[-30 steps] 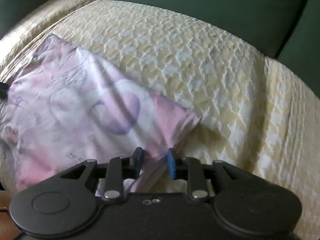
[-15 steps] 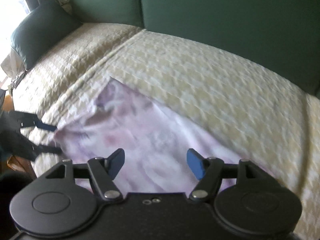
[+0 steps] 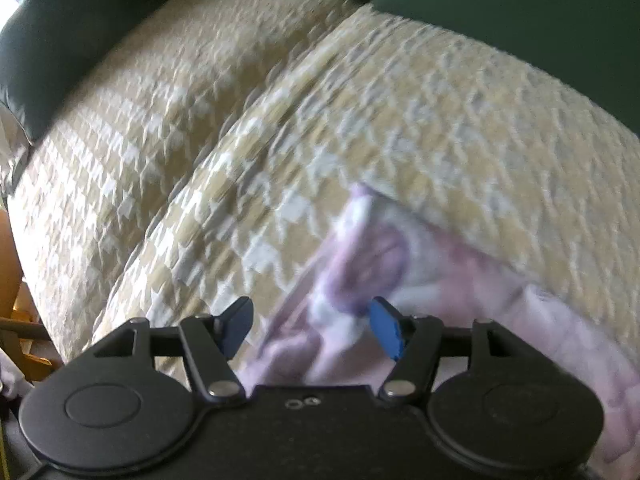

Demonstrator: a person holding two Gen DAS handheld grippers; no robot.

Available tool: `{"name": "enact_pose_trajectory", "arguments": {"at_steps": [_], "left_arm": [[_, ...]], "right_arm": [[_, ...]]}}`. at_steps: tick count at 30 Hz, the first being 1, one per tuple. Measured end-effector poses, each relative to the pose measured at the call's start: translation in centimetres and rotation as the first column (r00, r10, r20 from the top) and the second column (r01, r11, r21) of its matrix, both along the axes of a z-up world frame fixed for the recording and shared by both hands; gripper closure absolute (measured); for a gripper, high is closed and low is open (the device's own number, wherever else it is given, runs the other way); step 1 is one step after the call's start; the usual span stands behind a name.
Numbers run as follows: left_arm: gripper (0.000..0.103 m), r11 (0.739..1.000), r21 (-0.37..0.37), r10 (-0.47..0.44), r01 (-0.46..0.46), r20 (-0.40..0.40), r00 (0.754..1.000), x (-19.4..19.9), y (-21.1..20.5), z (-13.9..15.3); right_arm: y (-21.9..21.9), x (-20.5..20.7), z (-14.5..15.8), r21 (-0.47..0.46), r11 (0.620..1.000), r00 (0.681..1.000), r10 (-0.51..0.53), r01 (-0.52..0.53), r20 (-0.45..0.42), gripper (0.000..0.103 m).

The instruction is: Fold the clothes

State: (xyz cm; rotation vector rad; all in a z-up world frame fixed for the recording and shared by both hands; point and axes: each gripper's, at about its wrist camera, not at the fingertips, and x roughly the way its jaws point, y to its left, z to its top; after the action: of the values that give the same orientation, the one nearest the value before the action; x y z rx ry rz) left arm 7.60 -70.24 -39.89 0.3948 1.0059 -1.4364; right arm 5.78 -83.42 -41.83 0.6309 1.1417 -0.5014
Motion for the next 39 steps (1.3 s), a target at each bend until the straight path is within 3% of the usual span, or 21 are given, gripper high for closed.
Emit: {"name": "enact_pose_trajectory", "arguments": {"at_steps": [9, 14, 19, 26, 30, 35, 39], "left_arm": [[0.094, 0.999, -0.010, -0.041, 0.042, 0.007, 0.999, -1.5, -0.8, -0.2], [0.095, 0.996, -0.028, -0.082, 0.083, 0.036, 0.996, -3.2, -0.5, 1.4], [0.095, 0.982, -0.075, -0.170, 0.176, 0.082, 0.982, -7.3, -0.8, 4.5], [0.095, 0.918, -0.126, -0.362, 0.376, 0.117, 0.925, -16.4, -3.1, 7.4], [0.095, 0.874, -0.107, -0.465, 0.474, 0.101, 0.880, -21.7, -5.7, 6.7], [0.095, 0.837, -0.021, -0.544, 0.546, 0.070, 0.836, -26.5, -8.8, 3.4], [0.095, 0.821, 0.053, -0.572, 0.569, 0.057, 0.819, -28.4, -10.0, 0.8]], "right_arm": [[1.1, 1.0, -1.9, -0.120, 0.993, 0.992, -0.025, 0.010, -0.125, 0.000], [0.1, -2.0, -0.8, -0.090, 0.994, 0.997, -0.067, 0.063, -0.049, 0.000], [-0.9, -8.1, 2.7, -0.091, 0.989, 0.992, -0.110, 0.115, 0.058, 0.000], [-2.9, -19.6, 7.7, -0.075, 0.971, 0.960, -0.209, 0.226, 0.187, 0.000], [-4.4, -26.5, 8.7, -0.067, 0.954, 0.938, -0.271, 0.292, 0.215, 0.000], [-6.8, -33.5, 5.6, -0.006, 0.921, 0.902, -0.381, 0.390, 0.205, 0.000], [-7.2, -36.0, 1.6, 0.014, 0.904, 0.886, -0.421, 0.427, 0.196, 0.000]]}}
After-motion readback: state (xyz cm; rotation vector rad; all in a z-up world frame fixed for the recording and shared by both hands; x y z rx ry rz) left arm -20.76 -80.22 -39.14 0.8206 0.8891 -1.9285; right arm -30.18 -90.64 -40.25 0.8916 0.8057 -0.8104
